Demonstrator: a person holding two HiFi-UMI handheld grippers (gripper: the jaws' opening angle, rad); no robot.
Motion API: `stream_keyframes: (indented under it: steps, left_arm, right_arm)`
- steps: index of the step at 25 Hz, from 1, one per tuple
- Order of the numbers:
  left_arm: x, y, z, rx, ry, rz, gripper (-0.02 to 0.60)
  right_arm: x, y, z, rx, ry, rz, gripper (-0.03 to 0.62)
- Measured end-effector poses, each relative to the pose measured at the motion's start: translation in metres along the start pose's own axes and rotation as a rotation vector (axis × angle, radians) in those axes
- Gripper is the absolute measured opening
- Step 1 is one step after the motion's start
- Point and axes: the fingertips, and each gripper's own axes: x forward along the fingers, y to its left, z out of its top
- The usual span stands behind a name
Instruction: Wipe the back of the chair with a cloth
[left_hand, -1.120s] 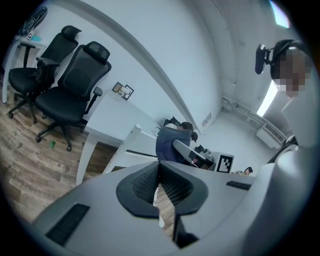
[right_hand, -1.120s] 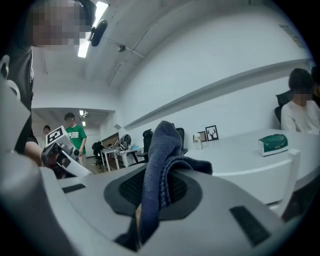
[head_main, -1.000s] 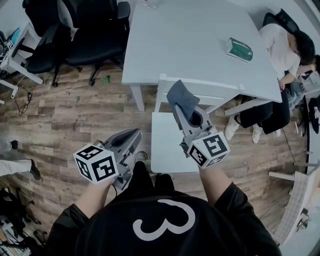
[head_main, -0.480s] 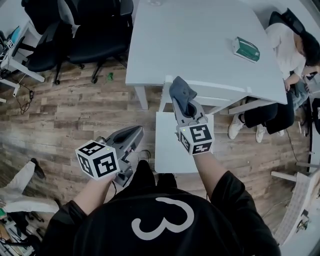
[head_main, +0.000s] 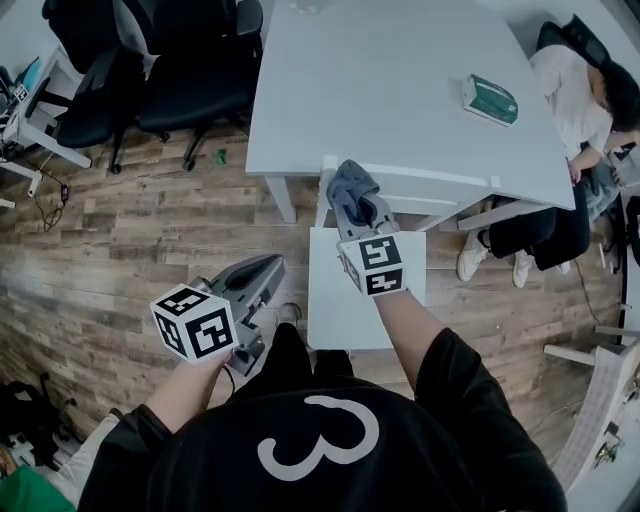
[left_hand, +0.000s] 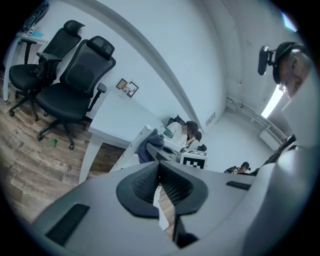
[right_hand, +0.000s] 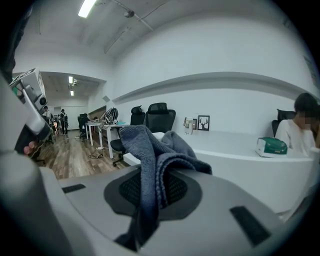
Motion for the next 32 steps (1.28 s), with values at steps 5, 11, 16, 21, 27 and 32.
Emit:
stream_keyframes:
  steps: [5,11,16,21,27,32]
  left_arm:
    - [0.0,-0.005,-0.004,0.0,-0.001,0.016,0.014]
    - [0.004,-0.01,-0.011,0.003,0.008,0.028,0.014]
    - [0.01,-0.017,-0.015,0.005,0.012,0.027,0.014]
    - [0.02,-0.026,-0.019,0.009,0.019,0.019,0.014]
    - [0.032,-0.044,-0.024,0.022,0.031,0.004,0.014]
    - [0.041,-0.058,-0.026,0.045,0.042,-0.014,0.014]
  right_arm:
    - [-0.001,0.0,0.002,-0.018,-0.001,0.007,0.048]
    - [-0.004,-0.004,-0.001,-0.034,0.01,0.002,0.048]
    - [-0.012,-0.023,-0.006,-0.024,0.018,-0.034,0.048]
    - [-0.029,-0.063,-0.018,0.045,0.028,-0.126,0.048]
    - [-0.054,-0.112,-0.034,0.124,0.044,-0.226,0.048]
    - [-0.074,-0.143,-0.039,0.154,0.037,-0.282,0.048]
